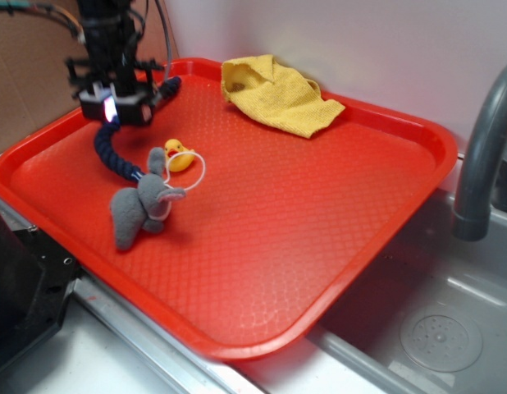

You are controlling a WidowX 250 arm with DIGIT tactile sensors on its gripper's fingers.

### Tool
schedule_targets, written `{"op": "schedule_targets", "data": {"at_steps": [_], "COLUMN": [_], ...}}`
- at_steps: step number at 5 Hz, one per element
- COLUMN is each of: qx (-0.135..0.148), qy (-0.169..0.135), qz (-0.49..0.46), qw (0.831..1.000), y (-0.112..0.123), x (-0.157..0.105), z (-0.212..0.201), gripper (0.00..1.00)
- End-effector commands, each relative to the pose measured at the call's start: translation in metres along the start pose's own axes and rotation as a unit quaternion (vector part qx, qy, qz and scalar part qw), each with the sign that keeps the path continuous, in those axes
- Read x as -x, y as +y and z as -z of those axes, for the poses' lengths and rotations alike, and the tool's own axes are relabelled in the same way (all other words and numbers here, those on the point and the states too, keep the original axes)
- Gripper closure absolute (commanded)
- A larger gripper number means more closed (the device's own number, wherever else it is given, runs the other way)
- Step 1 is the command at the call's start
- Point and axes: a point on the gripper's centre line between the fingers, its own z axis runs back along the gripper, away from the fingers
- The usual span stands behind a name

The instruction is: Grab the blue rope.

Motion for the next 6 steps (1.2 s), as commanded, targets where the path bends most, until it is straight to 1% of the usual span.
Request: {"op": "schedule_targets", "data": {"at_steps": [1,2,3,4,5,6], "qx": [-0.022,-0.032,-0.041,-0.048,-0.022,-0.012], "qy": [-0.07,-0.075,-0.093,-0.126,-0.144,-0.135], "qz": [0.03,0.082,0.128,0.173,0.18,0.179], "qw": [0.997,0.993,0.987,0.976,0.973,0.974], "y": [-0.013,-0.028,-0.042,-0.053,-0.047,-0.043], "x": [0.04,0.044,0.048,0.051,0.054,0.055], "z": [-0.082,-0.109,-0.123,-0.134,-0.143,-0.142], "gripper": [1.0,1.0,1.0,1.0,1.0,1.0]}}
